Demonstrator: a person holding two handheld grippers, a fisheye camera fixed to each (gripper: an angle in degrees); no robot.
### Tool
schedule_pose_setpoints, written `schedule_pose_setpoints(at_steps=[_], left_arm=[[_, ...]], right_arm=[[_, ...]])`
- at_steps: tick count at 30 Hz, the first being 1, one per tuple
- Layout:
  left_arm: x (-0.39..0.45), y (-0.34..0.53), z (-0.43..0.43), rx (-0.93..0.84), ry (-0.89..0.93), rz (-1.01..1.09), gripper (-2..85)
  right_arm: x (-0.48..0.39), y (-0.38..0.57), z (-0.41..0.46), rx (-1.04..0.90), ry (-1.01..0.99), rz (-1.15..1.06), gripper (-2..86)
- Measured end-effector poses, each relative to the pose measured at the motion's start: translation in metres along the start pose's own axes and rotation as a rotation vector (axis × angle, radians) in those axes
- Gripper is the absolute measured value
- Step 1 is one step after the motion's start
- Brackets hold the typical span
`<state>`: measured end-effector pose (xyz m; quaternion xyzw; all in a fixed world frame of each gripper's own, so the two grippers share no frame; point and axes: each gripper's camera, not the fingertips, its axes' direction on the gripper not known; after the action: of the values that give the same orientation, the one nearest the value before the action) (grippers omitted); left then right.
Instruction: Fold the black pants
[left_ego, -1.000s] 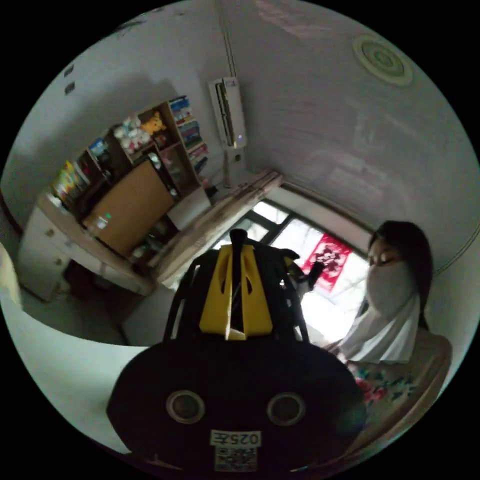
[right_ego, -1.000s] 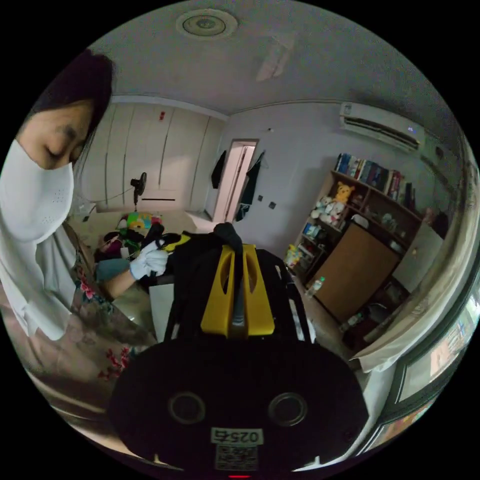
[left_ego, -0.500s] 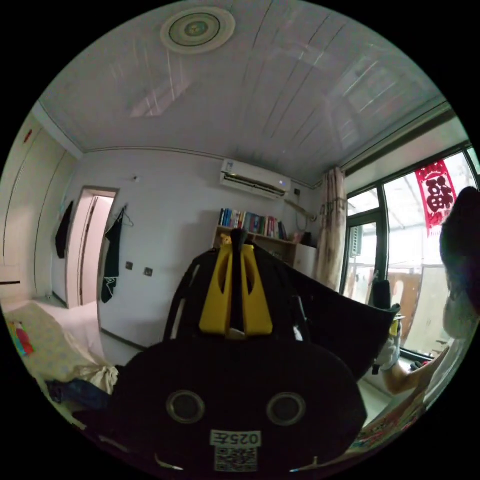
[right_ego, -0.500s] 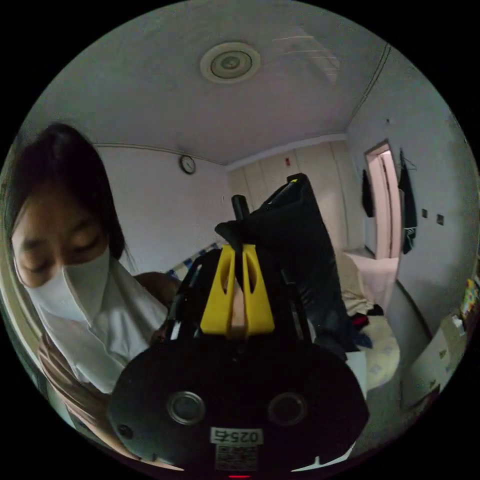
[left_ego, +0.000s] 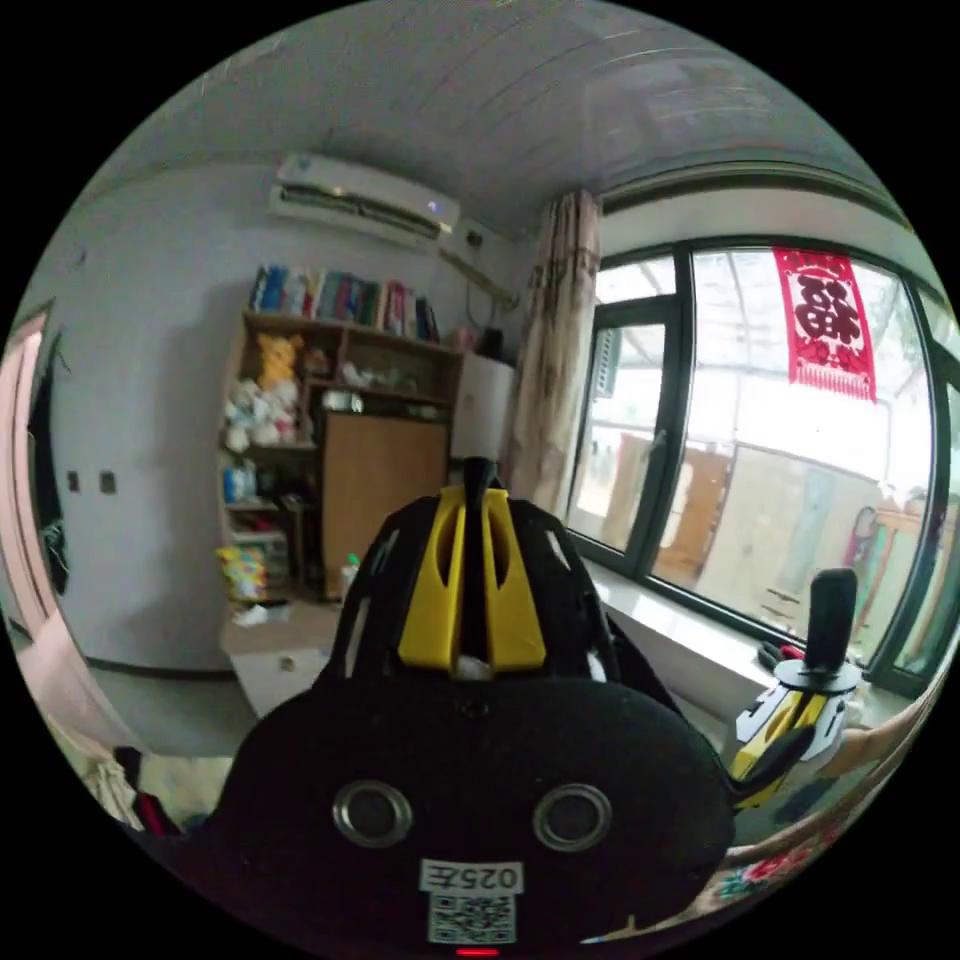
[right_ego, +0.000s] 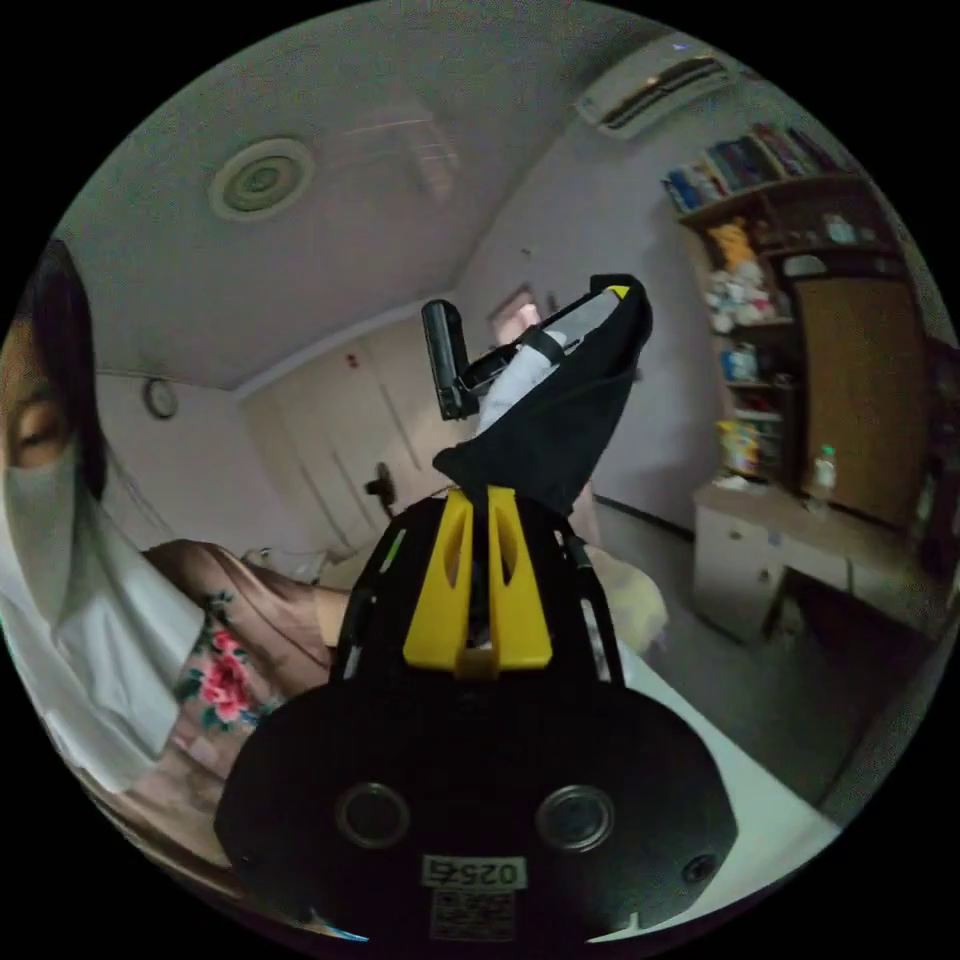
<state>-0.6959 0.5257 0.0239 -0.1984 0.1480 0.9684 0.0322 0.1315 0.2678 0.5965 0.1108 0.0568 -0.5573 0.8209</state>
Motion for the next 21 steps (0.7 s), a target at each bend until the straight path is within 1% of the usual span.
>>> schedule_pose_setpoints(at_steps=[1, 3, 4, 6, 7, 9, 10, 11, 12, 13, 15, 17, 19, 21], left_arm=[[0.004, 0.015, 0.027, -0.032, 0.038, -0.014, -1.5], [0.033, 0.081, 0.128, -0.166, 0.153, -0.092, -1.5], [0.044, 0.099, 0.151, -0.202, 0.174, -0.101, -1.5], [0.098, 0.171, 0.241, -0.375, 0.227, -0.112, -1.5], [0.112, 0.189, 0.262, -0.417, 0.234, -0.108, -1.5], [0.17, 0.263, 0.347, -0.637, 0.235, -0.066, -1.4], [0.183, 0.281, 0.366, -0.685, 0.243, -0.057, -1.4], [0.209, 0.315, 0.404, -0.775, 0.28, -0.045, -1.4], [0.231, 0.345, 0.438, -0.854, 0.316, -0.06, -1.4], [0.243, 0.358, 0.454, -0.89, 0.335, -0.065, -1.4], [0.287, 0.4, 0.512, -1.003, 0.39, -0.075, -1.4], [0.318, 0.419, 0.551, -1.072, 0.407, -0.073, -1.4], [0.348, 0.433, 0.587, -1.12, 0.4, -0.032, -1.4], [0.384, 0.454, 0.634, -1.213, 0.365, 0.07, -1.4]], right_arm=[[0.01, 0.013, -0.004, -0.005, 0.052, 0.022, -0.3], [0.046, 0.071, -0.022, -0.037, 0.211, 0.131, -0.3], [0.055, 0.088, -0.027, -0.052, 0.248, 0.163, -0.3], [0.089, 0.158, -0.049, -0.091, 0.405, 0.294, -0.2], [0.098, 0.177, -0.054, -0.099, 0.453, 0.329, -0.2], [0.139, 0.258, -0.076, -0.119, 0.606, 0.488, -0.2], [0.151, 0.279, -0.081, -0.133, 0.626, 0.547, -0.2], [0.174, 0.32, -0.092, -0.144, 0.652, 0.67, -0.1], [0.192, 0.359, -0.107, -0.127, 0.679, 0.772, -0.1], [0.2, 0.377, -0.116, -0.11, 0.695, 0.823, -0.1], [0.224, 0.443, -0.149, -0.046, 0.725, 1.018, -0.1], [0.237, 0.481, -0.17, -0.01, 0.724, 1.125, -0.2], [0.248, 0.507, -0.185, 0.009, 0.721, 1.164, -0.2], [0.267, 0.529, -0.19, -0.023, 0.707, 1.192, -0.2]])
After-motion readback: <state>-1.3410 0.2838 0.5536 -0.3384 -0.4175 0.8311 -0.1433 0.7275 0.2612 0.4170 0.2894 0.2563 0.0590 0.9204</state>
